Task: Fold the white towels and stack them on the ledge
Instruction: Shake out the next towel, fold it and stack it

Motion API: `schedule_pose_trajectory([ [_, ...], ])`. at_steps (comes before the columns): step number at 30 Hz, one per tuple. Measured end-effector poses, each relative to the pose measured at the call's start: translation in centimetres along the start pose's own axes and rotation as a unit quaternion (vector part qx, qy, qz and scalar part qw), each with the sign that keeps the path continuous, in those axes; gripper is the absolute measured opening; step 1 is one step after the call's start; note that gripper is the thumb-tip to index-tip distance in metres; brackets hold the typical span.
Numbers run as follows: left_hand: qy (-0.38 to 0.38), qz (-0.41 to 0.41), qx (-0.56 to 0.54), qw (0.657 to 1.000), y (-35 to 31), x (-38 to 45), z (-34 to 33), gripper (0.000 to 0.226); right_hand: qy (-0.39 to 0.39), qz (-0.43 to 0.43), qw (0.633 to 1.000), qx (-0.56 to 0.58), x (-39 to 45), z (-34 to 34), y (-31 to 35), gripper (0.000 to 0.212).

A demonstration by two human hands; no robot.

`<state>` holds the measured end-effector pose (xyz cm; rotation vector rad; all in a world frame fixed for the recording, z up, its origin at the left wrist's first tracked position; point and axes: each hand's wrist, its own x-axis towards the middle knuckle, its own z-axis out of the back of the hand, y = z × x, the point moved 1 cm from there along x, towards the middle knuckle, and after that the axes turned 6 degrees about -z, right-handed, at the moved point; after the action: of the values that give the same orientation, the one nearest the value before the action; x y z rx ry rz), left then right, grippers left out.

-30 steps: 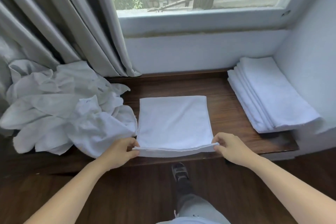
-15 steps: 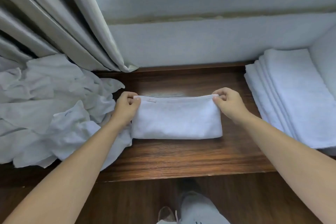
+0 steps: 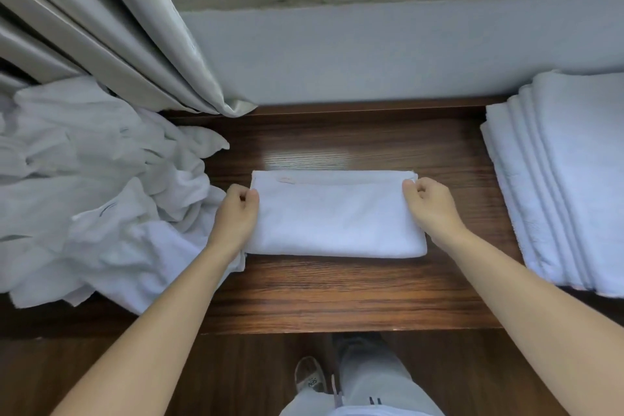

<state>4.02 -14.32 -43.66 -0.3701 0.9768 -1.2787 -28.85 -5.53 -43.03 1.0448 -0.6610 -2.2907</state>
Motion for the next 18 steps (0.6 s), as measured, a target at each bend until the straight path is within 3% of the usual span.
schedule_pose_trajectory([
  [4, -0.056, -0.083, 0.037, 0.994, -0.4, -0.7, -1.0, 0.024, -0.053, 0.036, 0.997, -0.045, -0.8, -1.1, -0.2, 0.03],
  [9, -0.132, -0.057, 0.017, 0.989, -0.2, -0.7, -2.0, 0.022, -0.106, 0.03, 0.994, -0.002, -0.4, -1.9, -0.5, 0.03],
  [18, -0.167, -0.022, 0.068, 0.983, 0.1, 0.0, -3.0, 0.027, -0.136, 0.023, 0.99, 0.018, 0.5, -2.1, -0.8, 0.03],
])
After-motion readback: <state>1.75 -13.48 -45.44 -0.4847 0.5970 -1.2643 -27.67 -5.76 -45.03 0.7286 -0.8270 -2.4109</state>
